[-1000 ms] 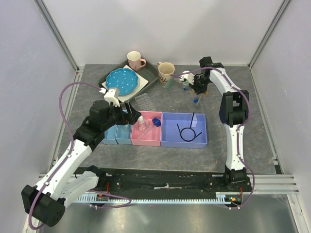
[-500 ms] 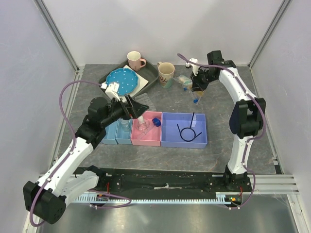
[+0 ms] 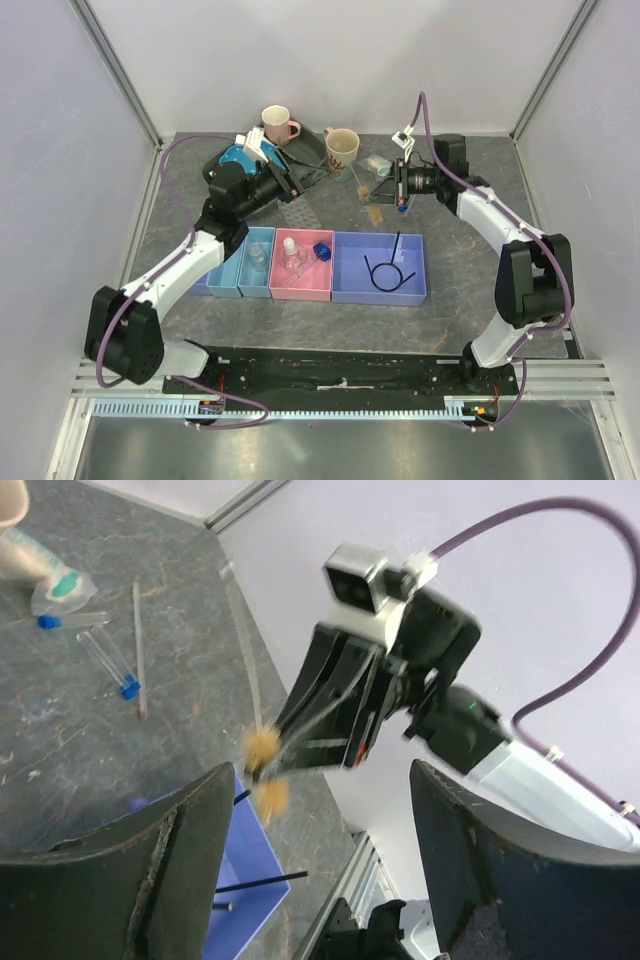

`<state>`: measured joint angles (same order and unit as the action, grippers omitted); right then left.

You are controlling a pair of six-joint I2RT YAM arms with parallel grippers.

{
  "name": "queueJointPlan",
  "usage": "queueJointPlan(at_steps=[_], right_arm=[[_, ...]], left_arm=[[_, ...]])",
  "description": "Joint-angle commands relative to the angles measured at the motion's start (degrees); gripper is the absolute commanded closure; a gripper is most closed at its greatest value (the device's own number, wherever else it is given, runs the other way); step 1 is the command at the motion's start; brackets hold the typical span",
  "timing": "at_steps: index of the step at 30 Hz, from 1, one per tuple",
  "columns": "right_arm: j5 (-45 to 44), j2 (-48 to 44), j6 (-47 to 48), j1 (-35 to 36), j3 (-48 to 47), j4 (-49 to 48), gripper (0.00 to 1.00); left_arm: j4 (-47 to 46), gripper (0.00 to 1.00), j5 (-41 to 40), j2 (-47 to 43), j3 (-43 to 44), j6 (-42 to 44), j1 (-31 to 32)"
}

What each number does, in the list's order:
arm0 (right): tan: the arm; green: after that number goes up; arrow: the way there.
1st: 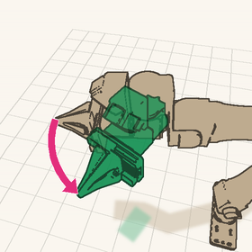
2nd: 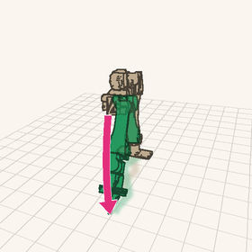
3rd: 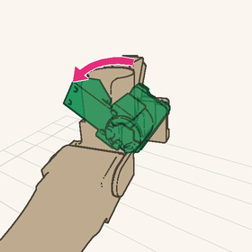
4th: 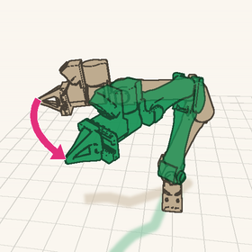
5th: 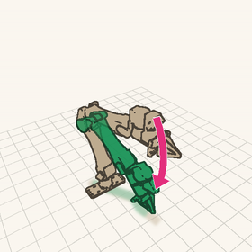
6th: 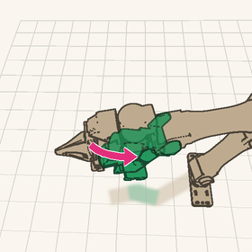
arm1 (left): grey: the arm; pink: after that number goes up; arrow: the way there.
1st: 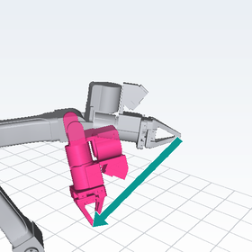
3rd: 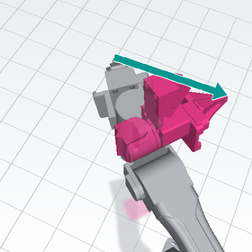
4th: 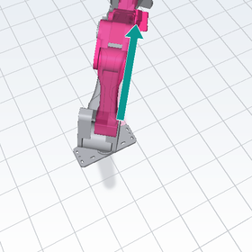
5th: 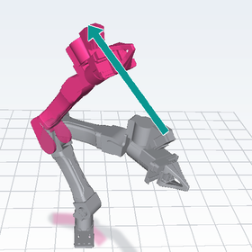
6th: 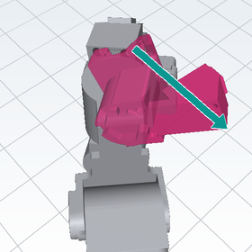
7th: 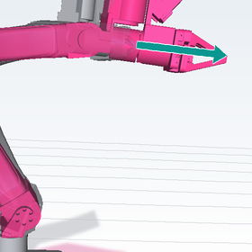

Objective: Organize the chemistry lab equipment

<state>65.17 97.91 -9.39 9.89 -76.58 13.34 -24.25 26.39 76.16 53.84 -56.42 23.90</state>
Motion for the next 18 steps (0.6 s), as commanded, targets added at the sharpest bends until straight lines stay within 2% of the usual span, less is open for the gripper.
queueJointPlan(at_steps=[1,5,6,9,12,18], right_arm=[[6.29,-3.16,-28.64,1.71,11.34,-35.55,0.97],[6.64,-3.60,-30.69,1.89,11.19,-37.86,0.97],[6.81,-3.78,-30.86,1.89,11.01,-37.87,0.97],[6.47,-4.74,-31.48,2.24,11.45,-38.56,0.97],[6.11,-5.97,-32.97,2.85,13.29,-40.93,0.97],[5.85,-6.85,-33.07,4.26,14.79,-42.26,0.97]], left_arm=[[-4.76,0.25,2.52,4.87,7.75,-2.38,1.93],[5.68,0.25,-0.10,7.95,13.55,4.80,4.66],[10.93,0.25,-3.07,8.30,14.52,6.40,6.06],[19.02,0.28,-8.70,8.48,17.34,11.15,8.17],[23.10,0.30,-12.40,8.13,18.58,13.71,9.23],[23.55,0.41,-11.10,8.83,19.63,14.59,9.85]])
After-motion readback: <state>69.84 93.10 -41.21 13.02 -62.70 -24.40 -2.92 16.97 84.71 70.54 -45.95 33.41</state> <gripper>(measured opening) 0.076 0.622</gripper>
